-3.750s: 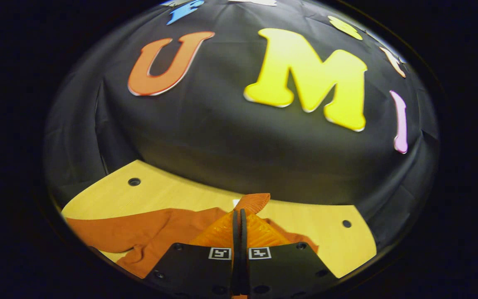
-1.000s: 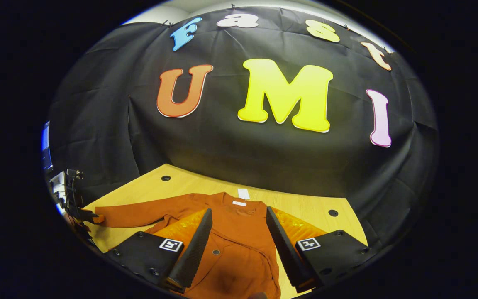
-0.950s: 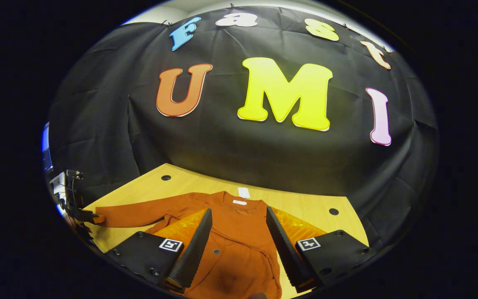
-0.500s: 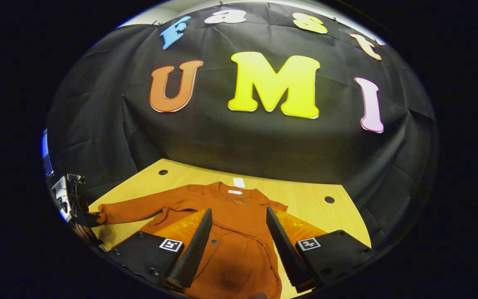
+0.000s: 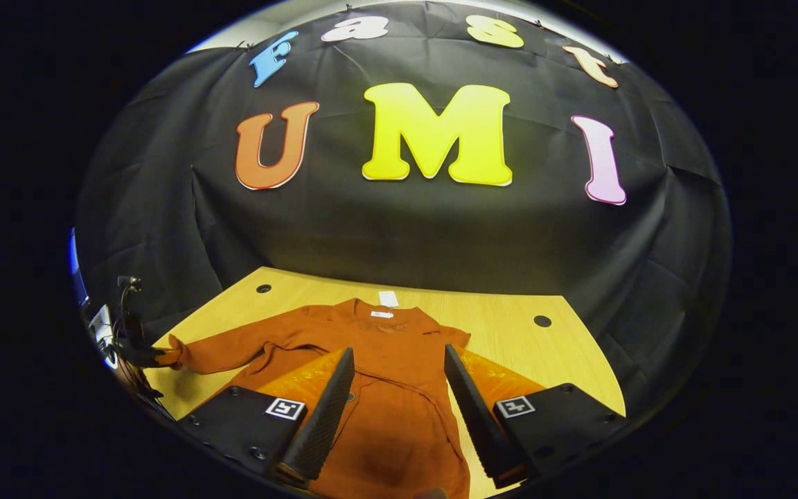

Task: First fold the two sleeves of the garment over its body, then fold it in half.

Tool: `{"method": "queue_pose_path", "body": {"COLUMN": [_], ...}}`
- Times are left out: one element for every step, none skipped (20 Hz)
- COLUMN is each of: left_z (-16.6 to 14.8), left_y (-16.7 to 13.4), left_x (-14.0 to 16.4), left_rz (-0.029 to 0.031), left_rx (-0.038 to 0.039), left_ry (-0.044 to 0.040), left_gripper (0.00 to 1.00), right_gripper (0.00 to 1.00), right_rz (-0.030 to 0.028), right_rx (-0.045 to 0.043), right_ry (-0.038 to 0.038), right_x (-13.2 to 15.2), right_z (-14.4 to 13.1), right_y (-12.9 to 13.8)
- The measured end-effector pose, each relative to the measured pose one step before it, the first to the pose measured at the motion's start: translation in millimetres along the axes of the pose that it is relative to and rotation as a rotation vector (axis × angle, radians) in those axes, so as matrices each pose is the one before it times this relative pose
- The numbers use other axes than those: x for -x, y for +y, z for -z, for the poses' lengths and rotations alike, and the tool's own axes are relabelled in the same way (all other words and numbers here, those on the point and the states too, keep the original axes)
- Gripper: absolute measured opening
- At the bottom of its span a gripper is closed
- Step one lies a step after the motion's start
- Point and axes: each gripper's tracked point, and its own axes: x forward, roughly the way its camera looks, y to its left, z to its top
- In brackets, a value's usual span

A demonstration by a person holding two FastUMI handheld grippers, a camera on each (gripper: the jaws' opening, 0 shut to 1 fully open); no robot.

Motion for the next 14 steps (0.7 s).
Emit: {"method": "queue_pose_path", "body": {"left_z": [-13.58, -16.47, -14.99, -17.28, -16.32, -17.83, -15.62, -18.02, -18.47, -20.23, -19.85, -23.15, -22.87, -23.62], "left_y": [-2.52, -4.31, -2.92, -3.43, -4.32, -3.96, -2.08, -5.62, -4.75, -3.02, -1.39, -1.91, -2.8, -5.01], "left_x": [-1.3, 0.19, 0.19, 0.09, -0.25, 0.4, 0.29, -0.53, -2.11, -3.49, -3.71, -2.64, -3.29, -4.03], "left_rz": [0.01093, 0.01049, 0.01109, 0.01118, 0.01345, 0.00951, 0.01173, 0.01791, 0.01225, 0.00612, 0.00202, 0.00557, 0.00804, 0.01296], "left_rx": [-0.00175, 0.00089, 0.00087, -0.00024, -0.00481, -0.00877, -0.00501, 0.00387, -0.00189, -0.01134, -0.0139, -0.00862, -0.0021, -0.00162], "left_ry": [-0.01165, -0.01752, -0.01654, -0.01612, -0.0173, -0.01443, -0.01705, -0.01319, -0.01202, -0.01372, -0.01517, -0.01493, -0.01977, -0.02074], "left_gripper": [0.03, 0.03, 0.03, 0.03, 0.03, 0.03, 0.03, 0.03, 0.03, 0.03, 0.03, 0.03, 0.03, 0.03], "right_gripper": [0.84, 0.84, 0.84, 0.84, 0.84, 0.84, 0.83, 0.84, 0.84, 0.84, 0.84, 0.84, 0.84, 0.84], "right_rz": [-0.00009, 0.00023, 0.00457, 0.00856, 0.0133, 0.01286, 0.01329, 0.01456, 0.0156, 0.0158, 0.01443, 0.01381, 0.01255, 0.00989], "right_rx": [-0.00803, -0.0066, -0.00249, 0.00015, 0.00091, -0.00596, -0.01196, -0.0147, -0.01662, -0.01659, -0.01817, -0.01873, -0.01874, -0.01533], "right_ry": [-0.00706, -0.00512, -0.00562, -0.00856, -0.0091, -0.00665, -0.00432, -0.0047, -0.00547, -0.00493, -0.00126, -0.00374, -0.00208, -0.0018], "right_x": [1.39, 1.78, 2.18, 1.39, 2.19, 2.36, 2.69, 1.84, 3.11, 2.12, 1.25, 1.26, 2.19, 1.57], "right_z": [-1.05, 0.16, -0.75, -0.29, -2.02, -0.68, -1.24, -0.63, -2.44, -3.33, 0.64, 1.07, -0.1, 1.33], "right_y": [-1.32, -2.76, -5.18, -6.16, -8.35, -7.52, -9.04, -8.88, -10.28, -11.64, -9.35, -8.54, -6.97, -5.79]}}
